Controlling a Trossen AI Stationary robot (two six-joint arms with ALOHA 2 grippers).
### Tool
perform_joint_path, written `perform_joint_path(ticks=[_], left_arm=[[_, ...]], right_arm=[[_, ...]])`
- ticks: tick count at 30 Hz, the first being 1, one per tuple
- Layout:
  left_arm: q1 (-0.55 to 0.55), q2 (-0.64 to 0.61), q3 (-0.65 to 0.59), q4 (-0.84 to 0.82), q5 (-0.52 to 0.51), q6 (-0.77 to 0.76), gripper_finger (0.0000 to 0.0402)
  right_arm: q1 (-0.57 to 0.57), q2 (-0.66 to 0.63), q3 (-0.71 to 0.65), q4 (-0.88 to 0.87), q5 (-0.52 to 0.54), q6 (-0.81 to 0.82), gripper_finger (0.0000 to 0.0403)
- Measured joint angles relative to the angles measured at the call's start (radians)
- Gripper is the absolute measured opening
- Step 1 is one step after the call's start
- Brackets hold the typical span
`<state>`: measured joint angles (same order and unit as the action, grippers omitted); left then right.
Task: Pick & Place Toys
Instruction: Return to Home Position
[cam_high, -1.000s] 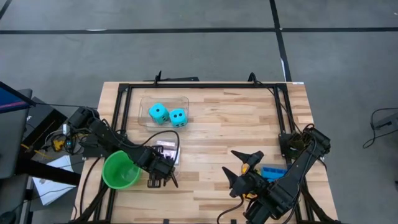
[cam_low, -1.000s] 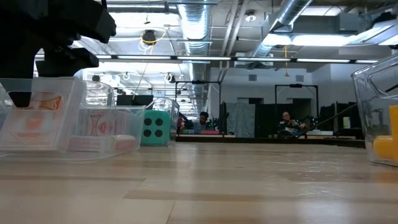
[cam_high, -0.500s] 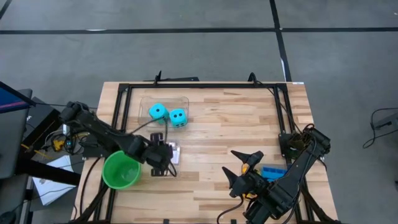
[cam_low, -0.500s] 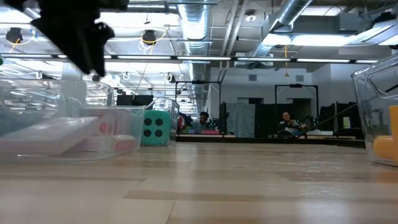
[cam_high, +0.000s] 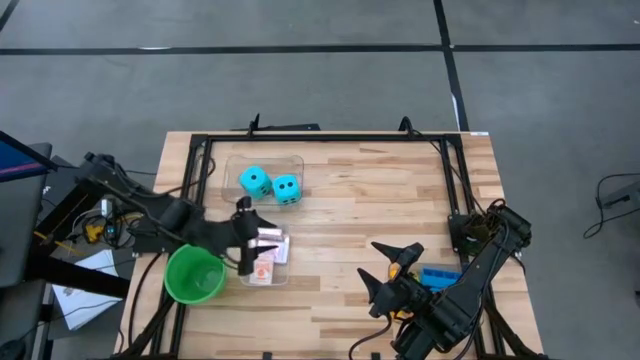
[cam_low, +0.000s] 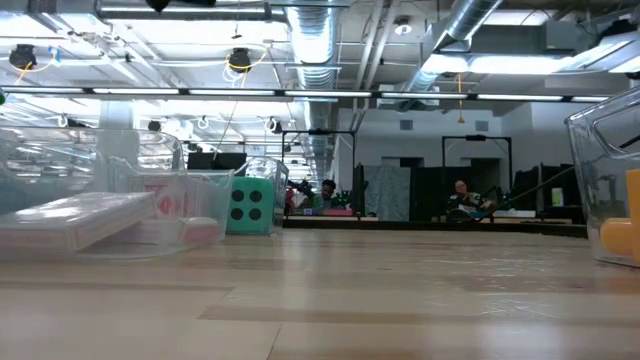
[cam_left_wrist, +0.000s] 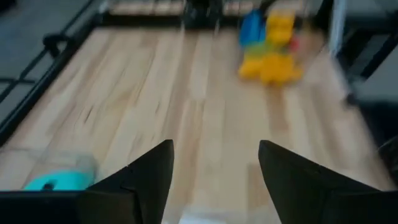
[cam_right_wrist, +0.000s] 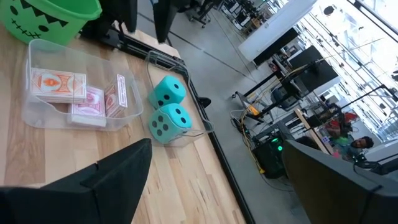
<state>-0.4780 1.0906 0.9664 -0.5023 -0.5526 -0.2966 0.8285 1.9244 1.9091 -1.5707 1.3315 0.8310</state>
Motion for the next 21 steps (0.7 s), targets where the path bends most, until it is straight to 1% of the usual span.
perform_joint_path(ticks=[3, 6, 9, 13, 14, 15, 17, 19, 21], left_arm=[[-0.02, -0.069, -0.078, 0.135, -0.033, 0.009, 0.0217], [-0.043, -0.145, -0.179, 0.239, -0.069, 0.043, 0.0183], [-0.05, -0.22, -0.315, 0.389, -0.069, 0.081, 0.0129], [-0.013, -0.298, -0.509, 0.701, -0.069, 0.176, 0.0031], [0.006, -0.308, -0.55, 0.783, -0.057, 0.206, 0.0016], [0.036, -0.316, -0.587, 0.858, -0.025, 0.236, 0.0011], [0.107, -0.323, -0.641, 0.973, 0.073, 0.281, 0.0009], [0.194, -0.322, -0.669, 1.009, 0.161, 0.283, 0.0003], [0.275, -0.322, -0.685, 0.996, 0.235, 0.265, 0.0002]], right_arm=[[0.001, 0.0, 0.0, 0.0, 0.0, 0.0, 0.0352], [0.001, 0.0, 0.0, 0.0, 0.0, 0.0, 0.0352], [0.001, 0.0, 0.0, 0.0, 0.0, 0.0, 0.0352], [-0.005, 0.0, 0.0, 0.0, 0.0, 0.0, 0.0352], [-0.007, 0.0, 0.0, 0.0, 0.0, 0.0, 0.0352], [-0.009, 0.0, 0.0, 0.0, 0.0, 0.0, 0.0352], [-0.016, 0.0, 0.0, 0.0, 0.0, 0.0, 0.0352], [-0.025, 0.0, 0.0, 0.001, 0.0, 0.0, 0.0352], [-0.033, 0.0, 0.0, 0.001, -0.001, 0.0, 0.0352]])
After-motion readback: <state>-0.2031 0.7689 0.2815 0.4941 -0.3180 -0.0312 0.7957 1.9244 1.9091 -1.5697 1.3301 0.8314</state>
